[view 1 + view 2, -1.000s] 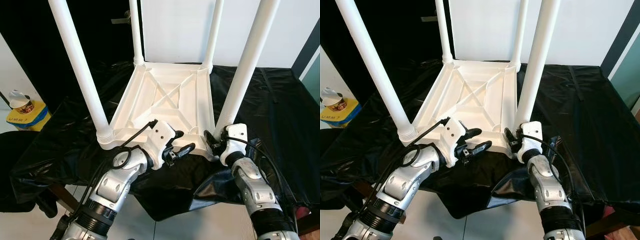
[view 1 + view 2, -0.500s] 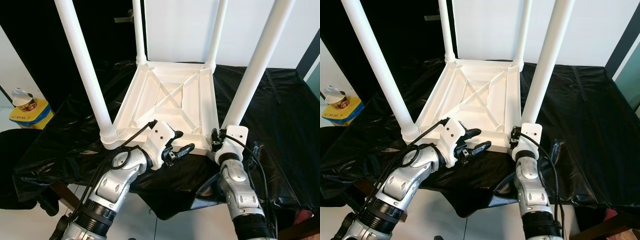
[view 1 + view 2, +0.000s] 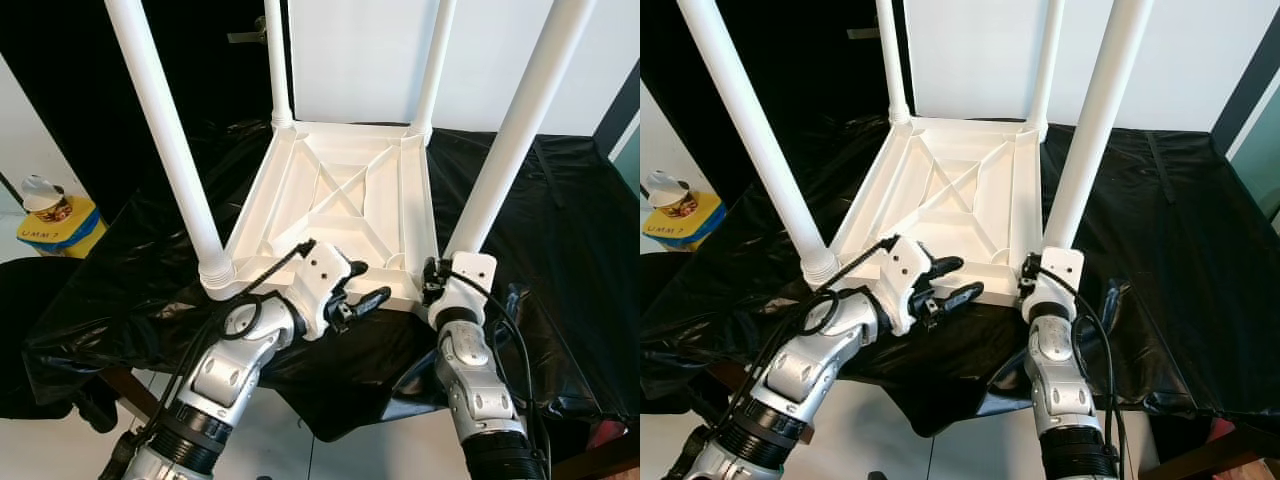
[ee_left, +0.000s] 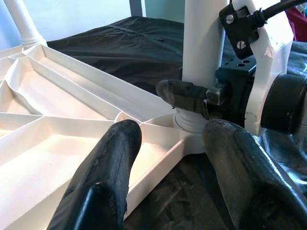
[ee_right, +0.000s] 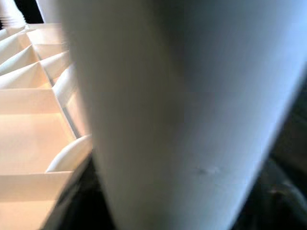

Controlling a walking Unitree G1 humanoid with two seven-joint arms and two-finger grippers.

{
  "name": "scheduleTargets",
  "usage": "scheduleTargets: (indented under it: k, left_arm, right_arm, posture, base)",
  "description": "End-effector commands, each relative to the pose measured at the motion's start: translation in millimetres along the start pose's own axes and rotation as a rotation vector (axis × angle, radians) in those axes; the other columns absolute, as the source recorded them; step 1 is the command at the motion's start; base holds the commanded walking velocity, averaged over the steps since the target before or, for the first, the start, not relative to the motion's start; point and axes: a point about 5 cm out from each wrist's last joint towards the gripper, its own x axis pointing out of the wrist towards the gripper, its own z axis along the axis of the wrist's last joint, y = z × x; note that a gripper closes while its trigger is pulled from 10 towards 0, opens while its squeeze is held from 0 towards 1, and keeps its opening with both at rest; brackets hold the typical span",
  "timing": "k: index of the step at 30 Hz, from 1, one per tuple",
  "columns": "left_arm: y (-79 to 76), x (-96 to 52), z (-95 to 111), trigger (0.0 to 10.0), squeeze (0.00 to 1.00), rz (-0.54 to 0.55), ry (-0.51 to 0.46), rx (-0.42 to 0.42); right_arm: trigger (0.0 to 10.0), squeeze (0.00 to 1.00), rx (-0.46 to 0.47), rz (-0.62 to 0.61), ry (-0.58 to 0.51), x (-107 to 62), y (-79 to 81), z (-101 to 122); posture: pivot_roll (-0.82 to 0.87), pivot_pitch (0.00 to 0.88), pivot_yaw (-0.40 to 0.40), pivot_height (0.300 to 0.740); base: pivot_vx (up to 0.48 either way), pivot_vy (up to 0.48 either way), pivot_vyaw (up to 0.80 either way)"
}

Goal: Building children table

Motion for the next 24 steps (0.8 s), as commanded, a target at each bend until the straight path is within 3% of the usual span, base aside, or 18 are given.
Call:
scheduleTargets:
  k: [1,7,12,13,14,15,16,22,24]
  left_arm:
    - [-3.6,-0.7,-2,10.0,0.0,-0.028,0.009,0.015]
    - [-2.8,-0.9,-1,10.0,0.0,-0.019,0.005,0.029]
    - [-2.1,-2.0,-2,10.0,0.0,-0.017,0.008,0.034]
    - [0.3,-2.5,-2,10.0,0.0,-0.005,0.009,0.052]
    - [0.3,-2.5,-2,10.0,0.0,-0.005,0.009,0.052]
    - [1.3,-2.4,-3,10.0,0.0,-0.002,0.009,0.056]
    - [1.8,-2.1,-2,10.0,0.0,-0.001,0.009,0.058]
    - [1.7,-1.0,-2,10.0,0.0,-0.01,0.009,0.059]
    - [0.5,0.2,-3,10.0,0.0,-0.028,0.012,0.059]
  right_arm:
    - [10.0,1.0,0.006,-0.011,-0.006,-1.1,-3.8,-1]
    - [10.0,1.0,0.012,0.095,-0.107,-4.7,-15.0,12]
    - [10.0,1.0,0.006,0.157,-0.122,-7.7,-21.4,13]
    - [10.0,1.0,0.018,0.261,-0.106,-11.5,-26.2,10]
    - [10.0,1.0,0.018,0.261,-0.106,-11.5,-26.2,10]
    - [10.0,0.04,0.019,0.301,-0.1,-11.9,-28.3,9]
    - [10.0,0.0,0.019,0.331,-0.099,-11.2,-29.6,9]
    - [10.0,0.0,-0.026,0.41,-0.111,-4.2,-33.4,12]
    - [10.0,0.0,-0.084,0.535,-0.098,8.5,-30.5,12]
  posture:
    - [-0.11,0.0,0.0,0.74]
    - [-0.12,0.0,0.0,0.74]
    - [-0.12,0.0,0.003,0.74]
    - [-0.13,0.0,0.009,0.74]
    - [-0.13,0.0,0.009,0.74]
    - [-0.13,0.0,0.01,0.74]
    - [-0.13,0.0,0.01,0.74]
    - [-0.14,0.0,0.024,0.74]
    - [-0.15,0.0,0.04,0.74]
  base:
    - [0.0,0.0,0.0]
    - [0.0,0.0,0.0]
    - [0.0,0.0,0.0]
    - [0.0,0.0,0.0]
    - [0.0,0.0,0.0]
    - [0.0,0.0,0.0]
    - [0.0,0.0,0.0]
    - [0.0,0.0,0.0]
    - [0.0,0.0,0.0]
